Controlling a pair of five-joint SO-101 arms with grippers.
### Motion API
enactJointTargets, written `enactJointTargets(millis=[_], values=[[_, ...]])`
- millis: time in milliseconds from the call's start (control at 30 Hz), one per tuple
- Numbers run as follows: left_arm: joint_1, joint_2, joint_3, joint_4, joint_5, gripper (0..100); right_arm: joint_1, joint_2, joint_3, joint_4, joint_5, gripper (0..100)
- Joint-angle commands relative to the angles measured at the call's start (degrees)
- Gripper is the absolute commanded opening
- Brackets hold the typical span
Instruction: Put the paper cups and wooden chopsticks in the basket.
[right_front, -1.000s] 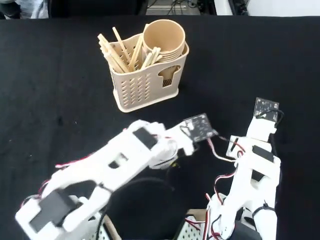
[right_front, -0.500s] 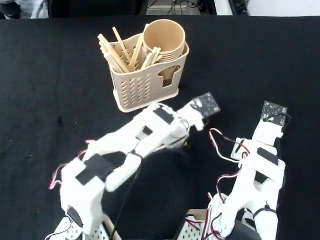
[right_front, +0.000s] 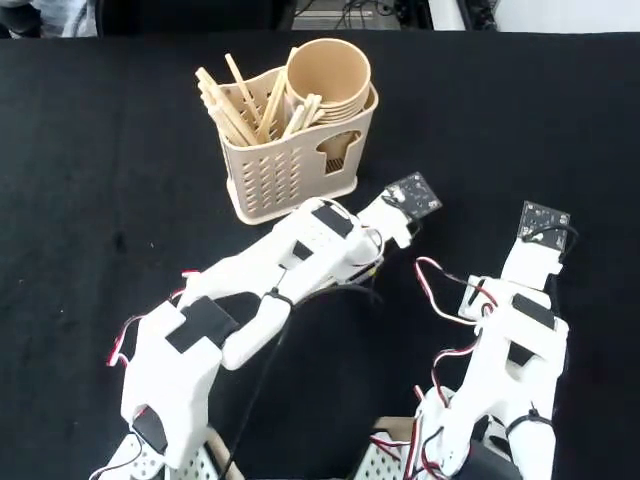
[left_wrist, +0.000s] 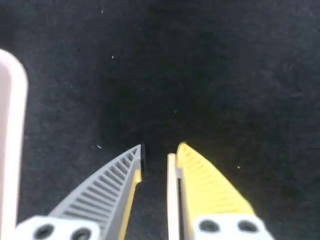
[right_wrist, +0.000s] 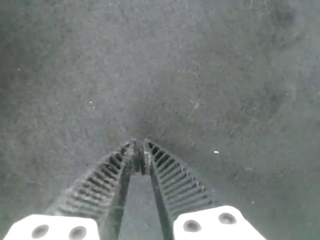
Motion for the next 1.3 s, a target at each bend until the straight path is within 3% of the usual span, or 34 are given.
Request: enactJointTargets(millis=[0, 167, 433, 533, 700, 867, 933, 1067, 1267], values=[[-0.4, 0.0, -1.6, 3.7, 0.1, 9, -0.7, 0.0, -3.8, 0.2, -0.3, 2.5], [-0.4, 0.5, -4.3, 9.6, 0.1, 2, -0.7, 0.0, -3.8, -1.0, -0.4, 2.5], [-0.2, 0.0, -6.1, 13.9, 0.4, 3, -0.6, 0.1, -2.7, -2.7, -0.4, 2.4], [1.3, -1.8, -8.7, 19.0, 0.4, 3, -0.6, 0.1, -2.7, -2.8, -0.4, 2.5], [1.2, -14.8, -13.6, 26.5, 4.7, 3, -0.6, 0.3, -2.2, -4.3, -0.4, 2.4], [-3.9, -35.3, -20.4, 32.4, 5.0, 3, -0.6, 0.4, -2.2, -4.4, -0.4, 2.4], [-7.8, -43.4, -24.7, 31.5, 4.9, 3, -0.6, 0.4, -2.2, -4.4, -0.4, 2.4], [-16.0, -55.1, -29.1, 20.3, 5.3, 3, -0.7, 0.4, -2.2, -4.7, -0.4, 2.5], [-18.2, -62.3, -29.1, 0.6, 5.3, 3, -0.7, 0.4, -2.2, -4.7, -0.3, 2.5]])
